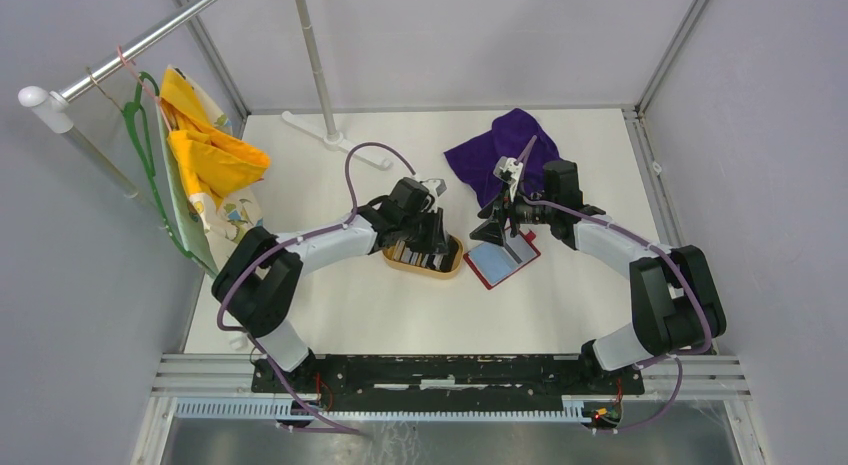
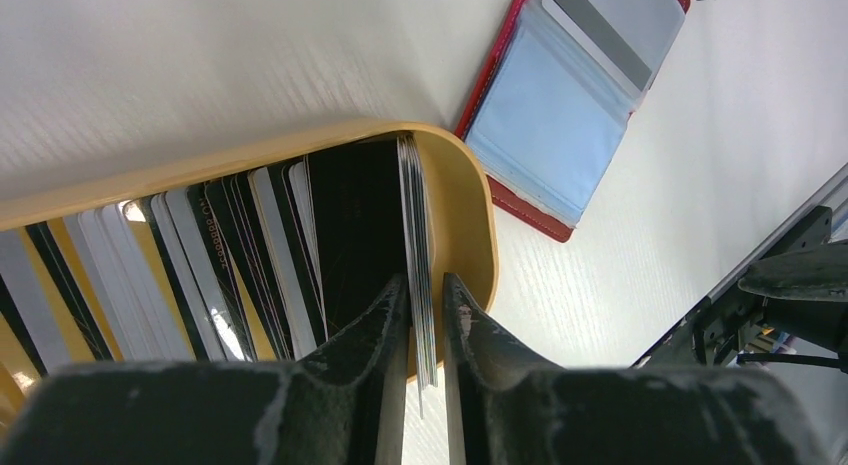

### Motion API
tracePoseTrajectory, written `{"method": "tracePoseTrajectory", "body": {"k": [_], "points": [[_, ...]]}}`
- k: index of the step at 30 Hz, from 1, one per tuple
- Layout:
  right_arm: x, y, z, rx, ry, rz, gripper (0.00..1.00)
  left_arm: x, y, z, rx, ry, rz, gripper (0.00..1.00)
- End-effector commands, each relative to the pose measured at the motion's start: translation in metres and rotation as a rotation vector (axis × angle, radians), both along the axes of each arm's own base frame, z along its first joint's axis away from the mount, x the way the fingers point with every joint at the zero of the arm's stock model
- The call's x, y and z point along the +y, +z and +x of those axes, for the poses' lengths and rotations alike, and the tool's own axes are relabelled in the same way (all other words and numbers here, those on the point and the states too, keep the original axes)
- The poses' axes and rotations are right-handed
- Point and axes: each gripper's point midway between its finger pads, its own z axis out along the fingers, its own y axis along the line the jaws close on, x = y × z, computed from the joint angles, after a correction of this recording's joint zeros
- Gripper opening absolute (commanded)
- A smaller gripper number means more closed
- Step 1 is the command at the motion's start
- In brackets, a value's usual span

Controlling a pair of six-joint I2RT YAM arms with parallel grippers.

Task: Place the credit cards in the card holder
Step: Pick up the credit card from the storage box.

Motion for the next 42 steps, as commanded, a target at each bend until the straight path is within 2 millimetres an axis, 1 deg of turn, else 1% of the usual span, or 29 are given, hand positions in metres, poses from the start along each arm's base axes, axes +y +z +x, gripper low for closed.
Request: {"method": "tracePoseTrajectory", "body": {"k": [1,16,22,26,34,37,42], "points": [[0.002,0.015,0.004,-0.042,0.014,0.027,0.75,-0.008,0.017,0.002,-0.004,0.009,-0.092,0.23],[0.002,0.014,0.003,-0.036,0.014,0.031,0.75,0.008,0.019,0.007,-0.013,0.049,-0.088,0.16],[0.002,0.014,0.003,-0.034,0.014,0.031,0.75,0.011,0.018,0.006,-0.004,0.053,-0.099,0.15],[0.002,0.014,0.003,-0.033,0.013,0.032,0.75,0.015,0.015,0.006,0.007,0.057,-0.106,0.16],[0.002,0.014,0.003,-0.032,0.013,0.034,0.75,0.013,0.007,0.002,0.042,0.038,-0.135,0.19],[0.002,0.014,0.003,-0.03,0.012,0.034,0.75,0.013,0.007,0.001,0.047,0.038,-0.142,0.23],[0.002,0.014,0.003,-0.029,0.011,0.034,0.75,0.016,0.007,0.002,0.05,0.045,-0.146,0.24]]}}
